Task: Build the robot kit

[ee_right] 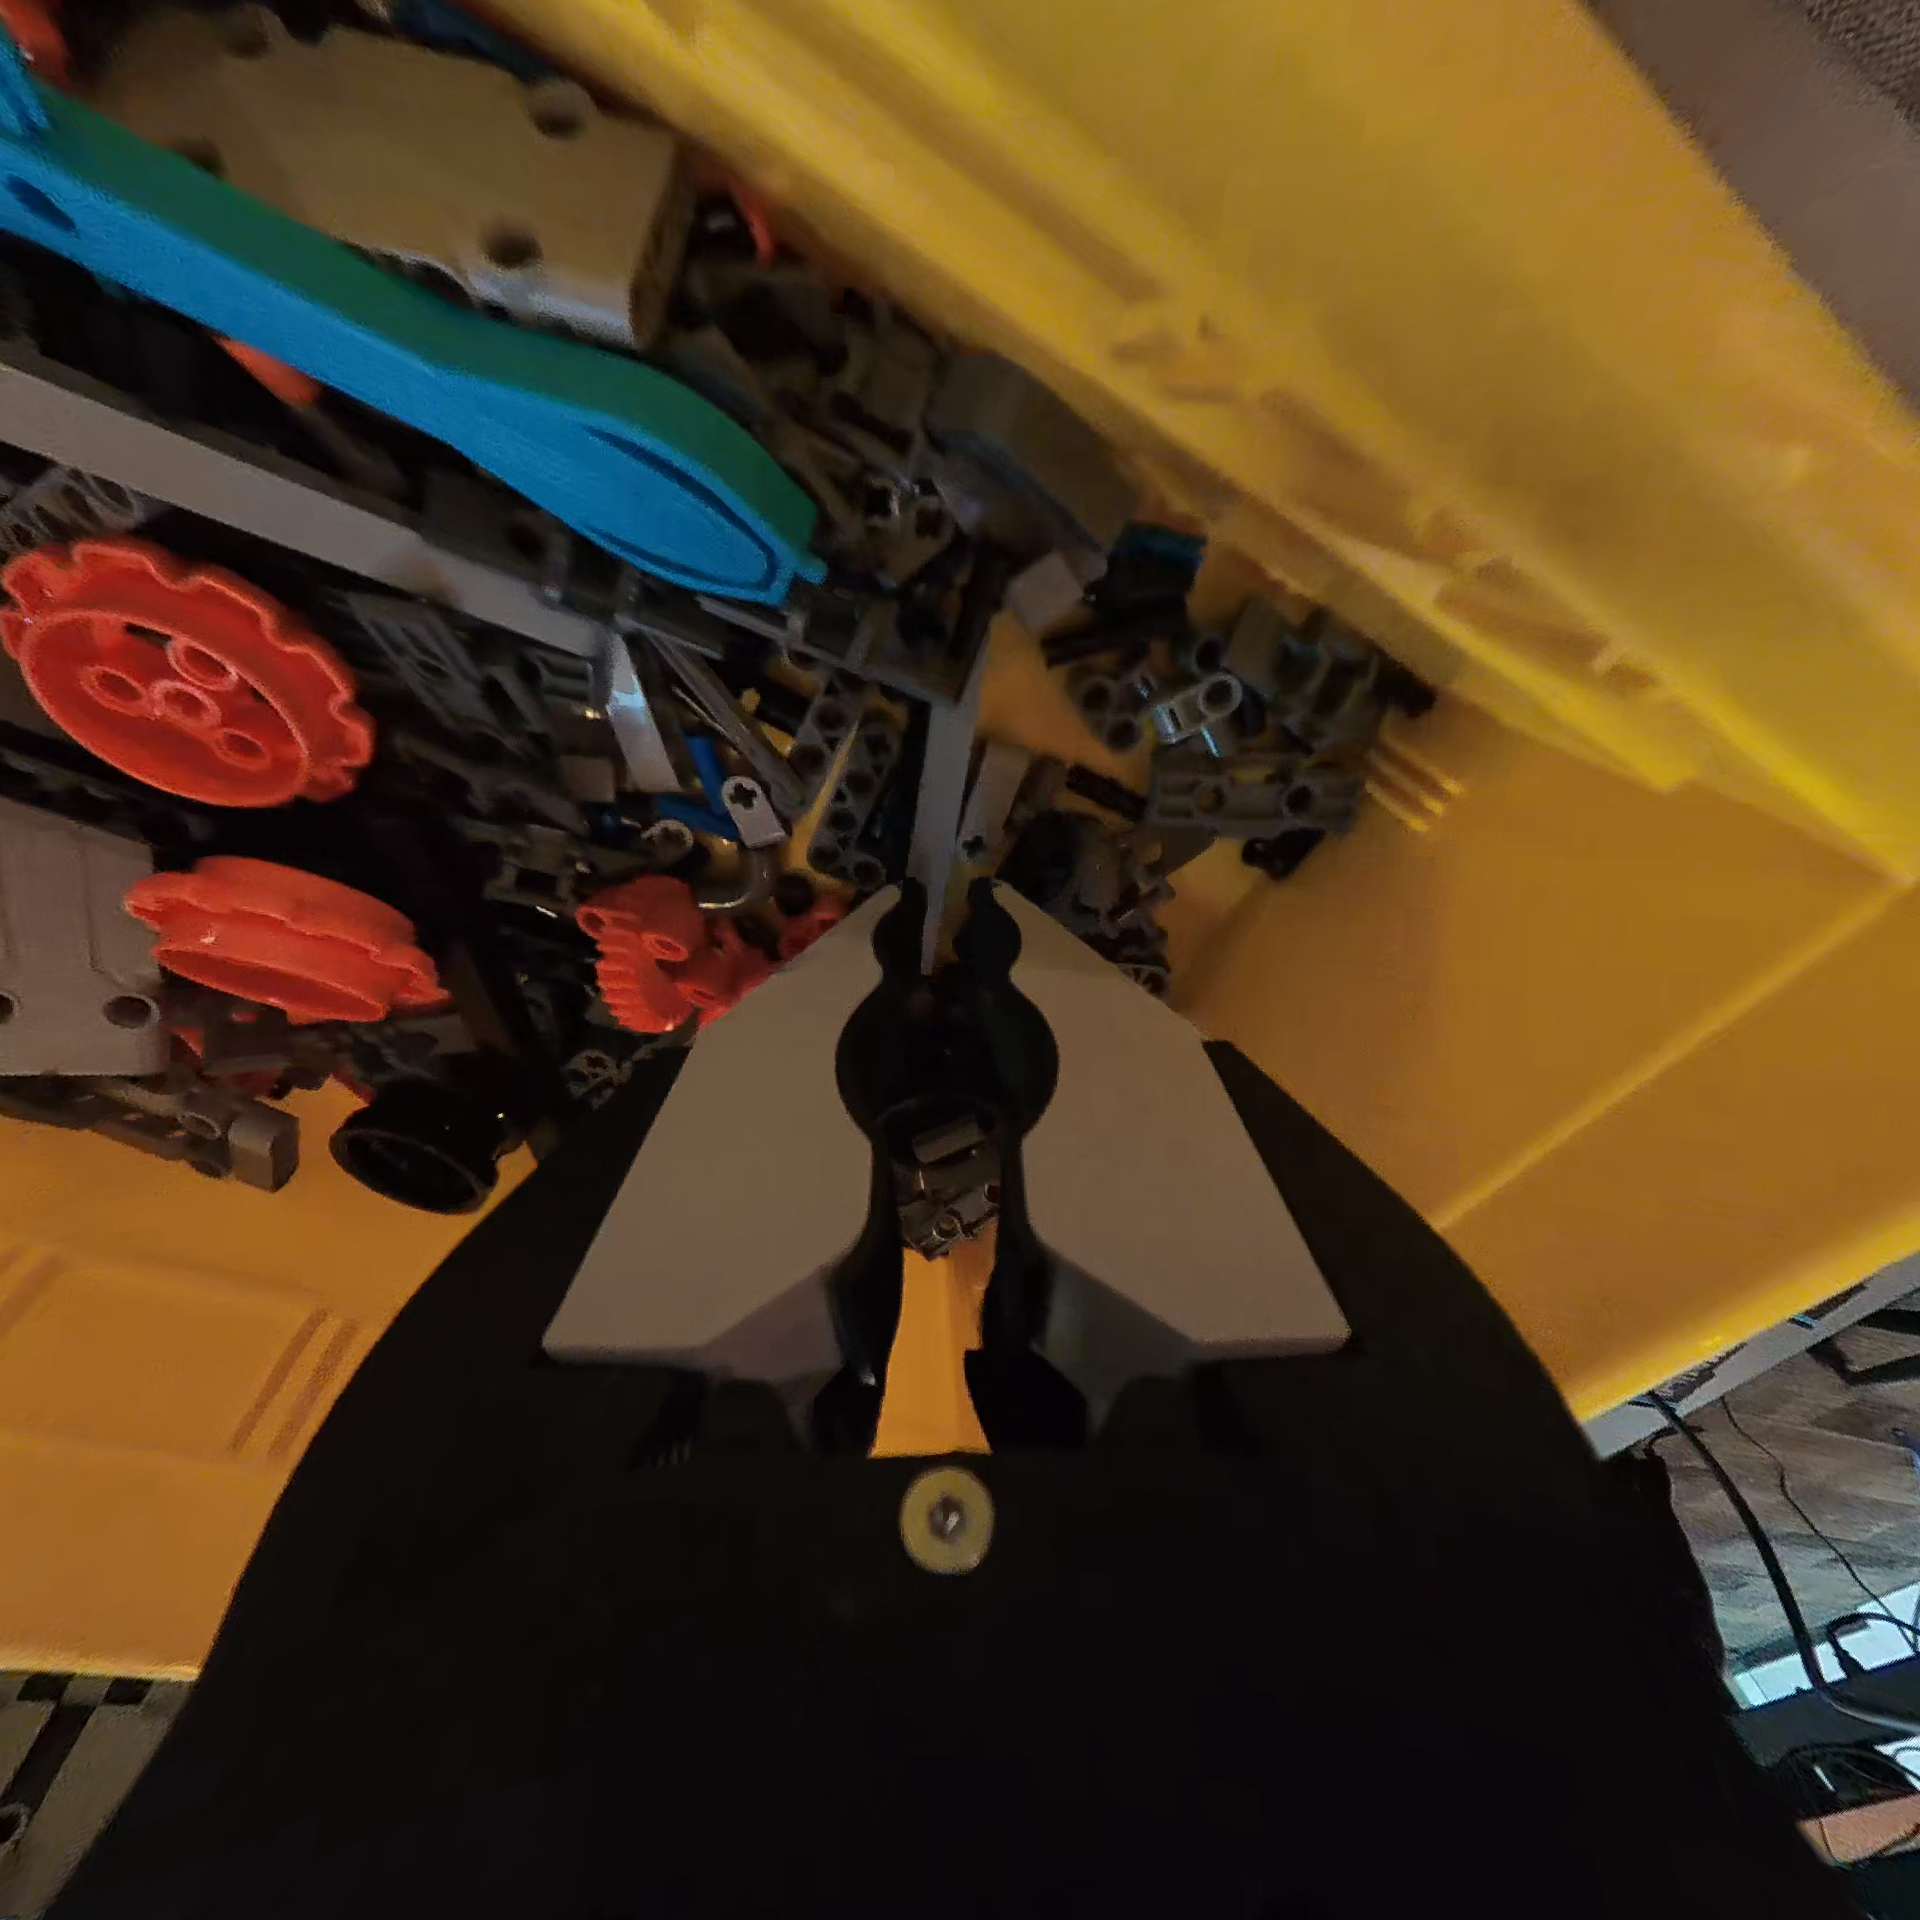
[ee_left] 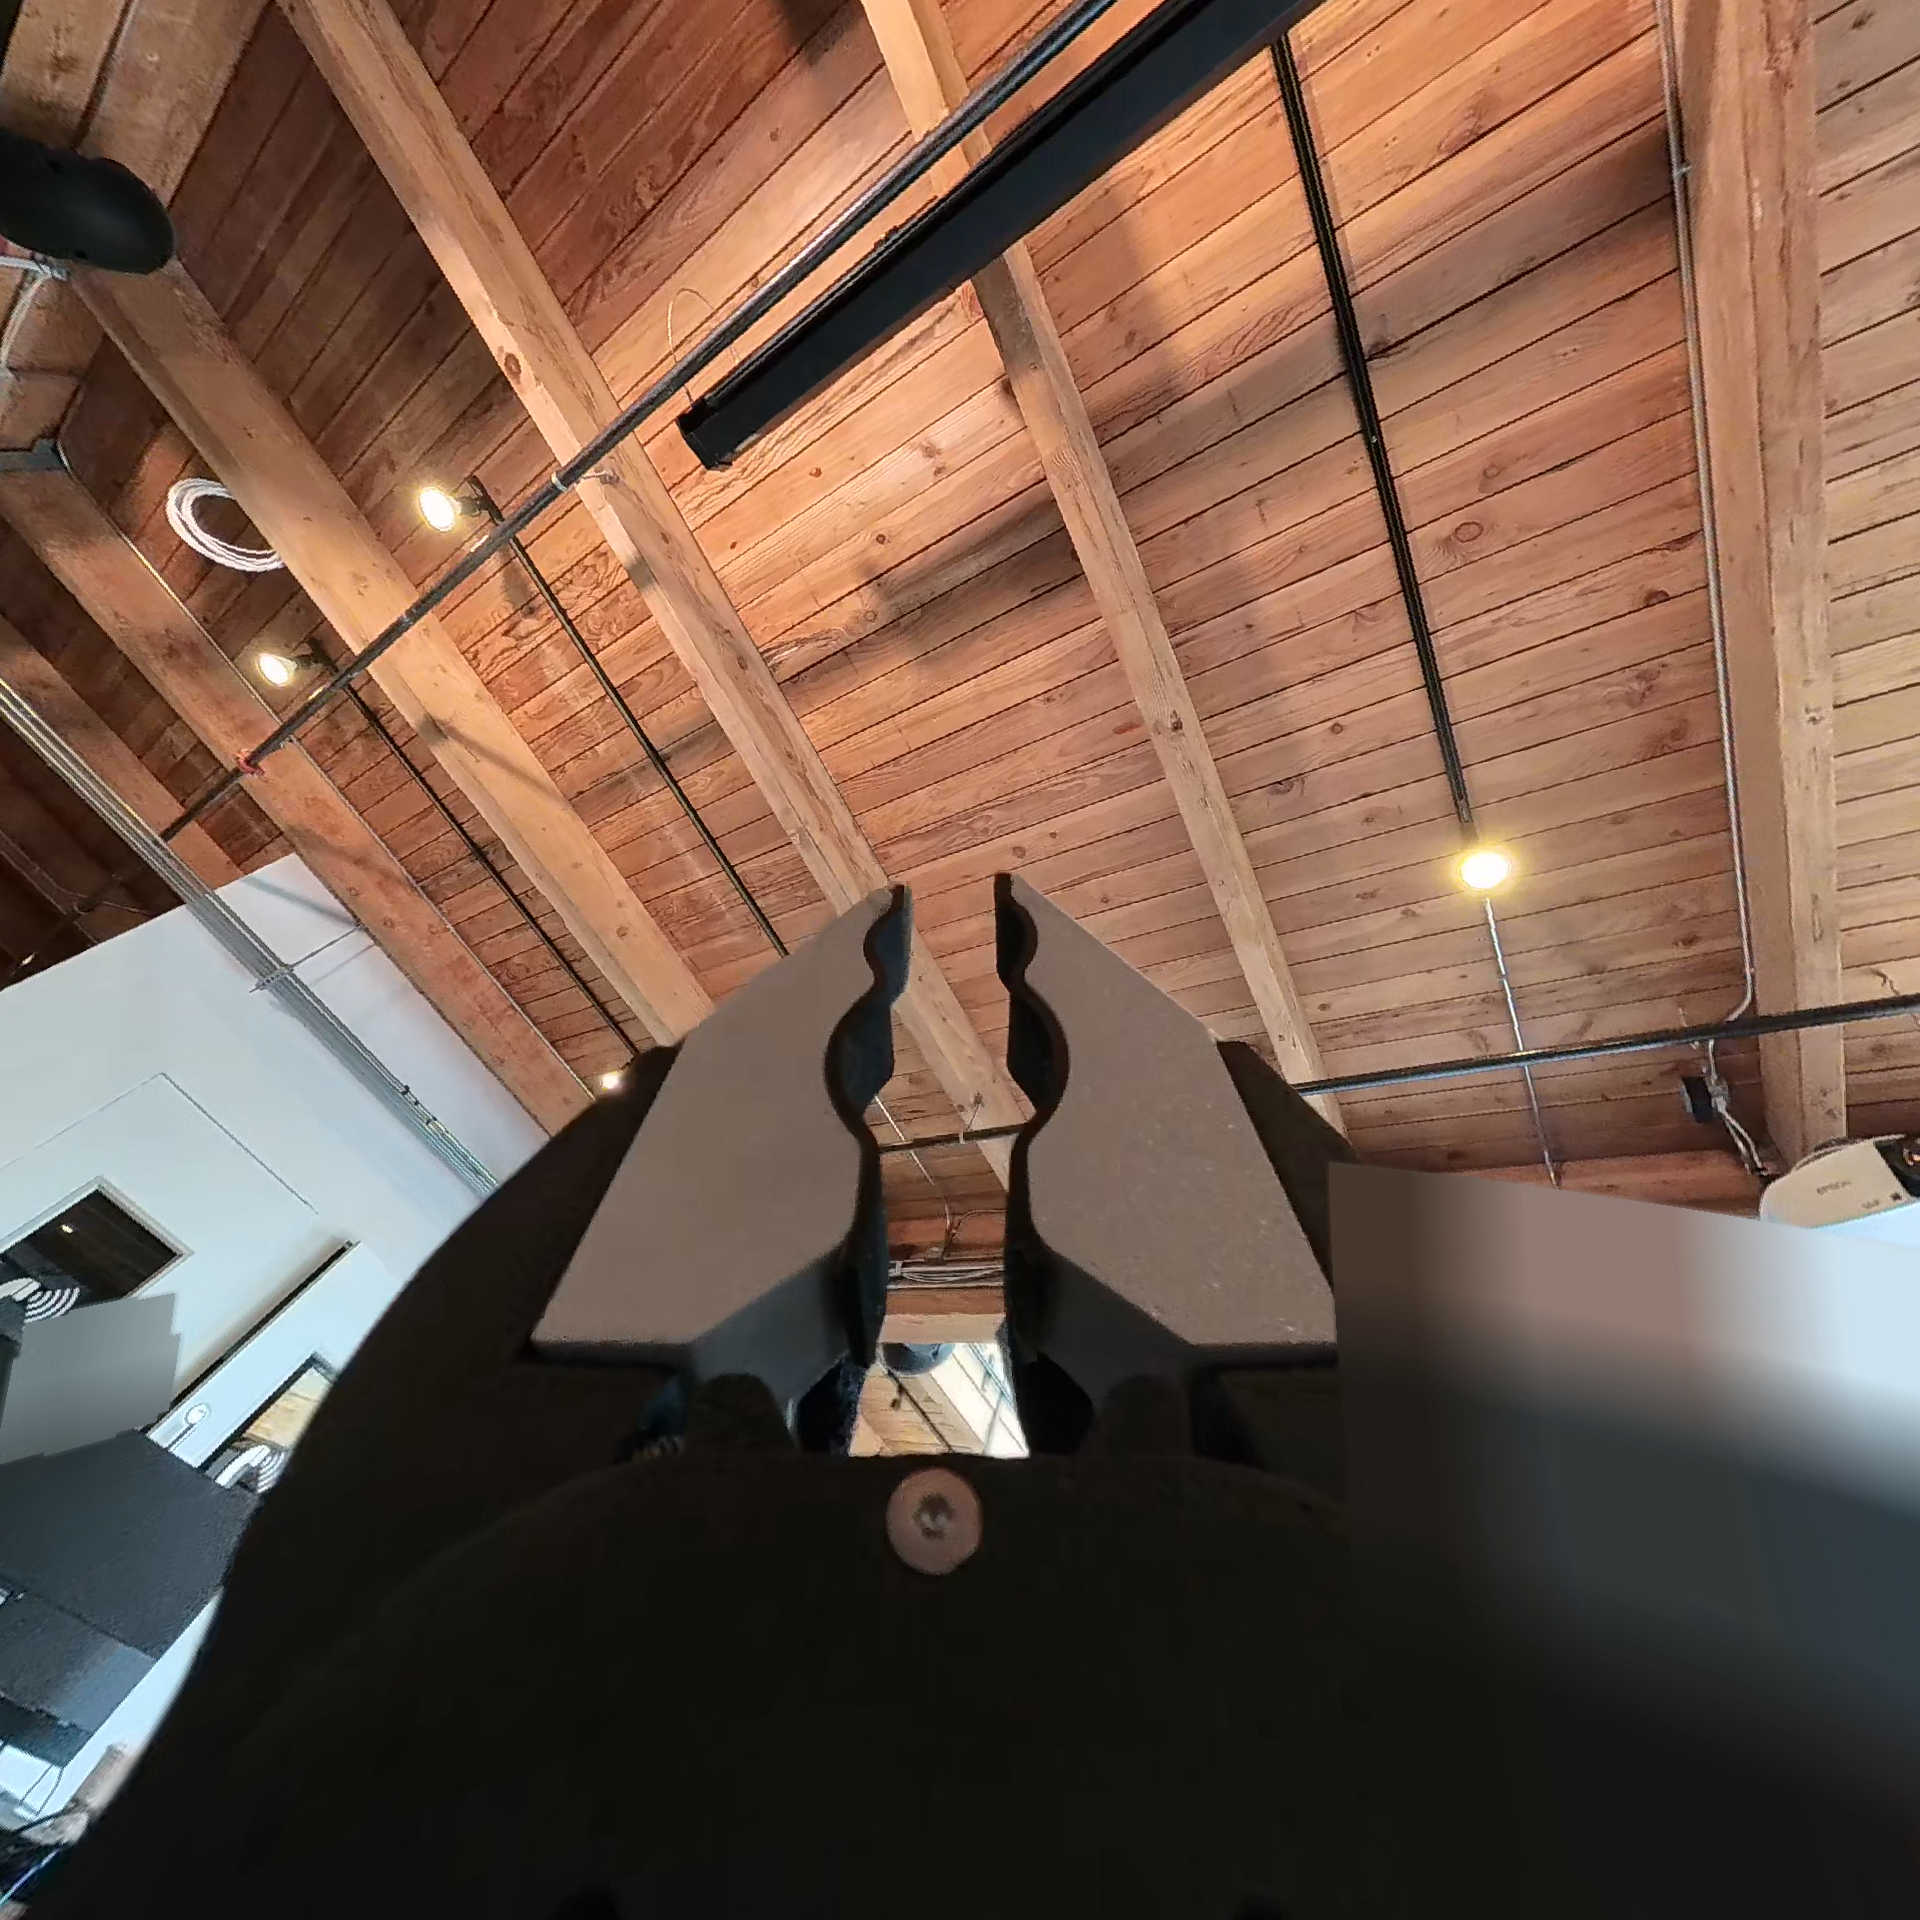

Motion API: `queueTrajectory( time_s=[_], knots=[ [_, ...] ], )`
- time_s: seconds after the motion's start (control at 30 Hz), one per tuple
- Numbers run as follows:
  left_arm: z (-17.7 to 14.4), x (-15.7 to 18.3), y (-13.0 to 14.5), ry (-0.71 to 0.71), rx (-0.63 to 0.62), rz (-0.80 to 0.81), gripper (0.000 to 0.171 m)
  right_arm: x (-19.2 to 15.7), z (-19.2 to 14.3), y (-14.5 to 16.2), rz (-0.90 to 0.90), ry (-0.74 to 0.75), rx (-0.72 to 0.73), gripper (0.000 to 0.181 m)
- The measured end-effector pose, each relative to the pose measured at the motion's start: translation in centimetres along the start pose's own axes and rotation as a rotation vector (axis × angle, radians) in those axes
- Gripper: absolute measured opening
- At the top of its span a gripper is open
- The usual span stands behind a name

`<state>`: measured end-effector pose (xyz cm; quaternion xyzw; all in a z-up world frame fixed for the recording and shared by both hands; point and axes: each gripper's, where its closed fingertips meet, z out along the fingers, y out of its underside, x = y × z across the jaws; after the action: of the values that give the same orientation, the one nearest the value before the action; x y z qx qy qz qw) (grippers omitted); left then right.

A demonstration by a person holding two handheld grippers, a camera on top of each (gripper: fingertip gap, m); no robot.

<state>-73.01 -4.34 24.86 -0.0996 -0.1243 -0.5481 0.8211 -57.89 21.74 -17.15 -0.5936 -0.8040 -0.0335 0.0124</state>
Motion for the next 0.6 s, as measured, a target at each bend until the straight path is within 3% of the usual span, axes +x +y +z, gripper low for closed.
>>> queueTrajectory(
  time_s=[0.23, 0.33, 0.6],
  knots=[
    [0.0, 0.0, -0.1, -0.002, 0.004, 0.004, 0.013, 1.6, -0.2, 0.8, 0.014, 0.065, -0.01, 0.008],
    [0.0, 0.0, 0.0, -0.001, 0.002, 0.002, 0.014, 1.1, -0.5, 0.2, 0.025, 0.031, 0.033, 0.008],
    [-0.1, 0.2, -0.1, 0.0, 0.006, 0.006, 0.013, 2.4, -1.0, -1.8, -0.016, 0.114, 0.111, 0.011]
  ],
)
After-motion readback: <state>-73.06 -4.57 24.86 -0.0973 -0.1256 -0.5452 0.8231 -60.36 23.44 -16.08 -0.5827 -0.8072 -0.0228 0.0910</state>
